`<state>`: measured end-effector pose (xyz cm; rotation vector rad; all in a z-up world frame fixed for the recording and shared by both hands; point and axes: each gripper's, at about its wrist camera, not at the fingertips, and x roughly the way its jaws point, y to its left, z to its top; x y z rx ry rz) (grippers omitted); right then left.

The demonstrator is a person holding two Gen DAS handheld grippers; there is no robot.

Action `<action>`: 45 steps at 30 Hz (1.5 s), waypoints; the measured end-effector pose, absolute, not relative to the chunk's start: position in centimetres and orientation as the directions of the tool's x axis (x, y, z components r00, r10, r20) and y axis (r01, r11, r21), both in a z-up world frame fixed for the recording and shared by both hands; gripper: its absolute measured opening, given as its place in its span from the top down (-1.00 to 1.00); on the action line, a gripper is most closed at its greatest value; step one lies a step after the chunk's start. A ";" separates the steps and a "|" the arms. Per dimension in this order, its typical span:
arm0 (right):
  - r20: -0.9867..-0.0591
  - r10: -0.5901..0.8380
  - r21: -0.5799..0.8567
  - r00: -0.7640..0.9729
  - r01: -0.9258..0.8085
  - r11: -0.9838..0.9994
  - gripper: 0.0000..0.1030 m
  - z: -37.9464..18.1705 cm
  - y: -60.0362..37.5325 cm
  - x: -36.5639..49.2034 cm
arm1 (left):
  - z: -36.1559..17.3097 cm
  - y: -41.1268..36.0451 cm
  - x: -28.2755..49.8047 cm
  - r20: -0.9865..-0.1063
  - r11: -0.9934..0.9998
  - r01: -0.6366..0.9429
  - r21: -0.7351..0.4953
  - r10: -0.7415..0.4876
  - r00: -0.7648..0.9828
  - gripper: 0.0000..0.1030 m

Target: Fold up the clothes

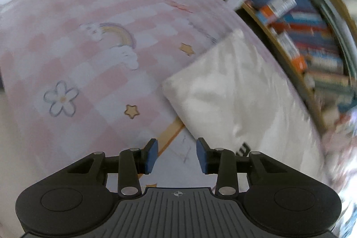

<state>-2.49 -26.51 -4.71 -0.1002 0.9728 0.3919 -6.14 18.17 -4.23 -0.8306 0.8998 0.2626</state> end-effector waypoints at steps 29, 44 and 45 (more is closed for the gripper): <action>-0.824 0.241 0.035 0.513 -0.379 0.925 0.18 -4.9 -25.3 -2.8 | -6.0 21.5 -2.4 -0.736 0.594 -0.537 -0.599 -0.145 0.661 0.58; -0.811 0.244 0.076 0.532 -0.317 0.945 0.01 -4.4 -25.0 -2.8 | -4.9 22.0 -3.0 -0.757 0.635 -0.544 -0.548 -0.099 0.646 -0.29; -0.808 0.233 0.067 0.541 -0.308 0.949 0.00 -4.2 -24.9 -2.9 | -4.9 22.1 -2.9 -0.754 0.633 -0.541 -0.554 -0.107 0.648 -0.30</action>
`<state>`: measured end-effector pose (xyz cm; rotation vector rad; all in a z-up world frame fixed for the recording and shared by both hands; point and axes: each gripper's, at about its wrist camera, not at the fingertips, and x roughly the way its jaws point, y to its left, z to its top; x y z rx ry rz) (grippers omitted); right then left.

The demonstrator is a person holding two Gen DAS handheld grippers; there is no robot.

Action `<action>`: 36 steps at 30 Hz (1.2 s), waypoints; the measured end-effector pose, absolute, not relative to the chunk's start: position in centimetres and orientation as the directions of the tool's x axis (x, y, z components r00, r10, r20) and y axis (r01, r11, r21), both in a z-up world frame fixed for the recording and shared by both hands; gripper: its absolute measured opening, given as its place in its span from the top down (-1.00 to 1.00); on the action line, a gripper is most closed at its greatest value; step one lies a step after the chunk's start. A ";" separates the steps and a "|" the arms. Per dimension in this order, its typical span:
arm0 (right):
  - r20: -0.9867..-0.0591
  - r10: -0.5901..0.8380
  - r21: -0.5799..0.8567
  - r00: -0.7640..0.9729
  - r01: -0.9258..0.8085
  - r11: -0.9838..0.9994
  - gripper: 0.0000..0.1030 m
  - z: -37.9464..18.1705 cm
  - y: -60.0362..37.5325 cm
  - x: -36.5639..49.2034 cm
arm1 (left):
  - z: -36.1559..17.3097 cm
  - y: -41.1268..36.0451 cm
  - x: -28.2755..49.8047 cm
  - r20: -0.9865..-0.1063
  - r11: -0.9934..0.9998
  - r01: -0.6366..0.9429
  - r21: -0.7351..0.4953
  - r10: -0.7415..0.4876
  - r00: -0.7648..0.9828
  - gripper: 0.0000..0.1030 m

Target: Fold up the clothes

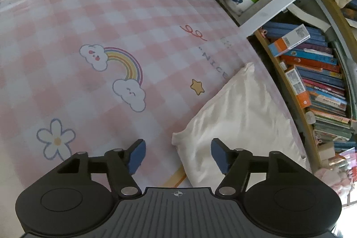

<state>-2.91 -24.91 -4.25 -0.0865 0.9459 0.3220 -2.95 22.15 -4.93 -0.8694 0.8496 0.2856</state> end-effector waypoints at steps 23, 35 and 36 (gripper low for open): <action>-0.733 0.085 -0.097 0.675 -0.227 0.969 -0.45 -1.0 -9.0 -5.1 | -5.8 26.9 2.4 -0.708 0.730 -0.217 -0.648 -0.472 0.526 -0.76; -0.764 0.188 -0.144 0.617 -0.448 0.883 -0.45 -1.9 3.2 -4.7 | -6.6 27.9 4.5 -0.661 0.674 -0.151 -0.723 -0.612 0.434 -1.00; -0.767 0.197 -0.154 0.611 -0.473 0.867 -0.45 -2.1 4.1 -4.5 | -6.7 28.1 4.5 -0.653 0.662 -0.157 -0.733 -0.620 0.436 -1.00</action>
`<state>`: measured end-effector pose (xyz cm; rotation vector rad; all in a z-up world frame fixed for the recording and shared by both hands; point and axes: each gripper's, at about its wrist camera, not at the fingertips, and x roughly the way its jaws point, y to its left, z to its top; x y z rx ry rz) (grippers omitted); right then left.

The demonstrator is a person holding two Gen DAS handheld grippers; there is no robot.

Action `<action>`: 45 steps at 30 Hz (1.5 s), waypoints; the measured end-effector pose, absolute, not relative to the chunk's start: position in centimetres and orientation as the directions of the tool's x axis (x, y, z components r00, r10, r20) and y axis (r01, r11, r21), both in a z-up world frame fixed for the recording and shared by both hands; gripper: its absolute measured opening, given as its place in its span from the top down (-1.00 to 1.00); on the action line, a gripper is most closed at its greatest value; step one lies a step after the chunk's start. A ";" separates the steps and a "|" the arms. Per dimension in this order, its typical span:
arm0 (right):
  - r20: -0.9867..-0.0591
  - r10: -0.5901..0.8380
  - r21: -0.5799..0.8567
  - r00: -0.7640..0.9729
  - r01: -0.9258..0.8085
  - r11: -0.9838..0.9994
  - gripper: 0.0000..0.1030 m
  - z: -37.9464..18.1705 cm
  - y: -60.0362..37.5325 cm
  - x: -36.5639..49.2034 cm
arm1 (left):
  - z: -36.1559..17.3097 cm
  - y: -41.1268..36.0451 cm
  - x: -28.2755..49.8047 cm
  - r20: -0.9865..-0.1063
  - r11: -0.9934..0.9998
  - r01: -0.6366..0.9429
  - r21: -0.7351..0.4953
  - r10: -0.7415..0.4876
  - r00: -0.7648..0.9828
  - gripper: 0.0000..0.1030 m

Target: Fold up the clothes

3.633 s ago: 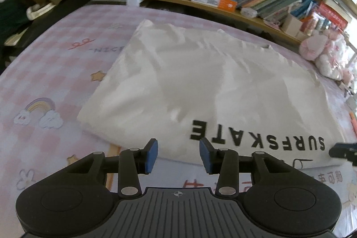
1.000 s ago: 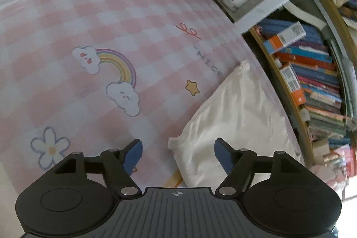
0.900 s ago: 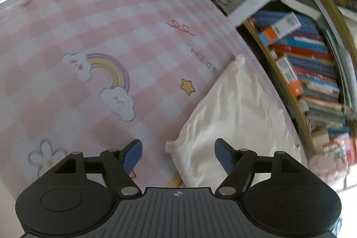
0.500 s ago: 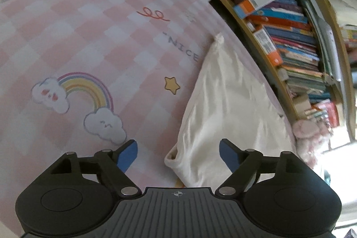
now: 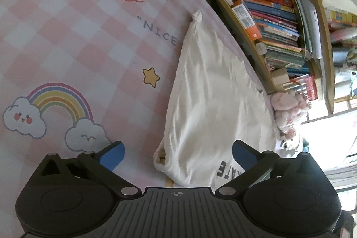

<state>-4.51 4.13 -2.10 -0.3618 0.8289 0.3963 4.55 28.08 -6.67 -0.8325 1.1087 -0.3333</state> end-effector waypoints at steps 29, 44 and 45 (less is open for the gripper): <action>-0.745 0.300 -0.053 0.596 -0.501 0.864 0.93 1.3 8.0 -1.1 | -10.3 30.1 5.6 -0.486 0.365 -0.342 -0.866 -0.774 0.406 -1.00; -0.778 0.372 0.081 0.506 -0.506 0.859 0.06 2.1 7.6 -1.6 | -11.3 26.8 7.3 -0.368 0.243 -0.332 -0.911 -0.842 0.393 -1.00; -0.773 0.372 0.083 0.514 -0.499 0.862 0.05 2.4 7.2 -1.7 | -11.3 26.8 7.3 -0.368 0.241 -0.334 -0.911 -0.841 0.397 -1.00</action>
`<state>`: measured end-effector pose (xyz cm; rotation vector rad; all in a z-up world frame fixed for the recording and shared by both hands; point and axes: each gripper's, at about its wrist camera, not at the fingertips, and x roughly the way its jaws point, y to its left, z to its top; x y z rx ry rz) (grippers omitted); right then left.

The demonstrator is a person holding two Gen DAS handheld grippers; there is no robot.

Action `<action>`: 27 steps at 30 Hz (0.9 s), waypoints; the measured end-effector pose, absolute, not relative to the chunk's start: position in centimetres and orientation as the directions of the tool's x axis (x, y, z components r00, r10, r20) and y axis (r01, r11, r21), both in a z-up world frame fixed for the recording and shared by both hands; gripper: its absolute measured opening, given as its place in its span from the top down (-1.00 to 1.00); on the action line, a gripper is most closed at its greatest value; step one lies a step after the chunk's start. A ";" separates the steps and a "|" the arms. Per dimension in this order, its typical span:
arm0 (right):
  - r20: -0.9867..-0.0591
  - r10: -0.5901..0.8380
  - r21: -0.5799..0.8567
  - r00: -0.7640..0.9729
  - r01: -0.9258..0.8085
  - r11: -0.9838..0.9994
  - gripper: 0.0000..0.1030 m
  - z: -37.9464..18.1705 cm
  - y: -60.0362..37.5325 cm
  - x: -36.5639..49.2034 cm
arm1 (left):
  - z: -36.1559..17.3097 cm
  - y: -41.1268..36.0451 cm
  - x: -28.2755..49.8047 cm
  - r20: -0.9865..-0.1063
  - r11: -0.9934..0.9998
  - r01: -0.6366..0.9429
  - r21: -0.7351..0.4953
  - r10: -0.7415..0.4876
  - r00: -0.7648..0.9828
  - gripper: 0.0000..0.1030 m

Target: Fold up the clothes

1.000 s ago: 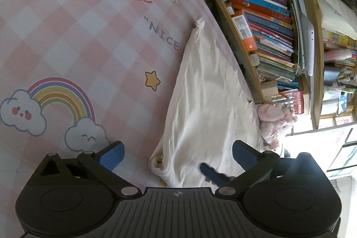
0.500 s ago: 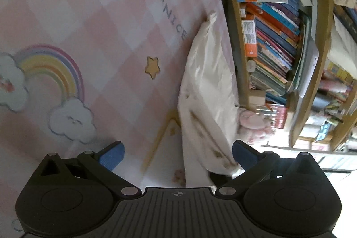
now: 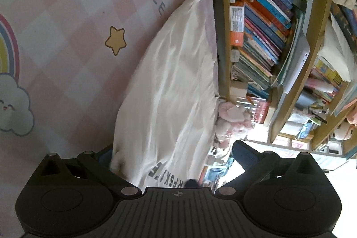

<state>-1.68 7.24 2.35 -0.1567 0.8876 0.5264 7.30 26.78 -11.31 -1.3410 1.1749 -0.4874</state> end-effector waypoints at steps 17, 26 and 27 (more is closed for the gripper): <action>-0.784 0.190 0.085 0.591 -0.201 0.976 -0.33 4.6 -1.6 4.0 | -10.9 25.7 7.2 -0.424 0.325 -0.292 -0.900 -0.812 0.402 -0.97; -0.834 0.159 0.064 0.528 -0.193 0.979 -0.46 2.7 -0.3 10.1 | -11.1 26.1 6.7 -0.451 0.351 -0.296 -0.888 -0.789 0.418 -0.82; -0.837 0.161 0.066 0.523 -0.196 0.978 -0.49 2.6 -0.1 10.5 | -11.1 26.2 6.6 -0.456 0.353 -0.301 -0.886 -0.785 0.420 -0.76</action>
